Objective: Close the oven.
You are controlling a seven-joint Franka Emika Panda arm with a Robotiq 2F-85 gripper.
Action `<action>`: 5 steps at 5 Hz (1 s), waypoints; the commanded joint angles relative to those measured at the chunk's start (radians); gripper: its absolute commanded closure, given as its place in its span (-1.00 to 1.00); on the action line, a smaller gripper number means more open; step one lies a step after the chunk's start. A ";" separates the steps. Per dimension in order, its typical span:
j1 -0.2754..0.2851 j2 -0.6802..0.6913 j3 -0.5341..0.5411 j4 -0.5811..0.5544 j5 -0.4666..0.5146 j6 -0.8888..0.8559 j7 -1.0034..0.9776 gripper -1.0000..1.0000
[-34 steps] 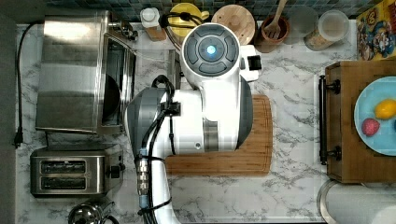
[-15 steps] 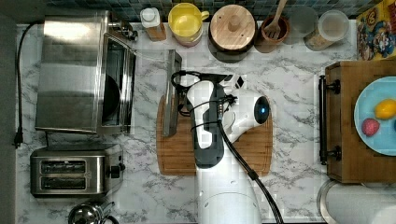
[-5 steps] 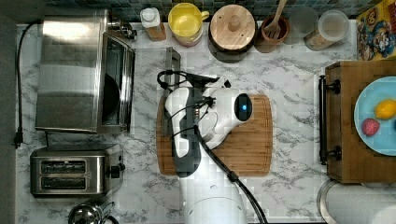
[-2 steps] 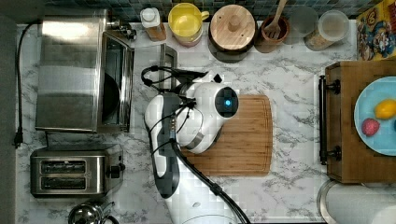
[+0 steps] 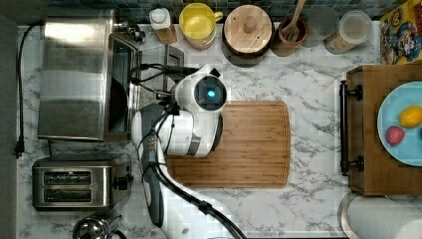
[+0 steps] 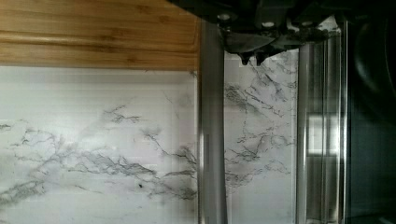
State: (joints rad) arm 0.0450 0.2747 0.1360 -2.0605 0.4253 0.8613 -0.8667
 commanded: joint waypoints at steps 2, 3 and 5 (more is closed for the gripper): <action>0.342 0.178 0.130 0.684 -0.536 -0.344 0.533 1.00; 0.454 0.133 0.045 0.616 -0.801 -0.283 0.856 1.00; 0.431 0.090 0.049 0.697 -0.832 -0.441 1.009 1.00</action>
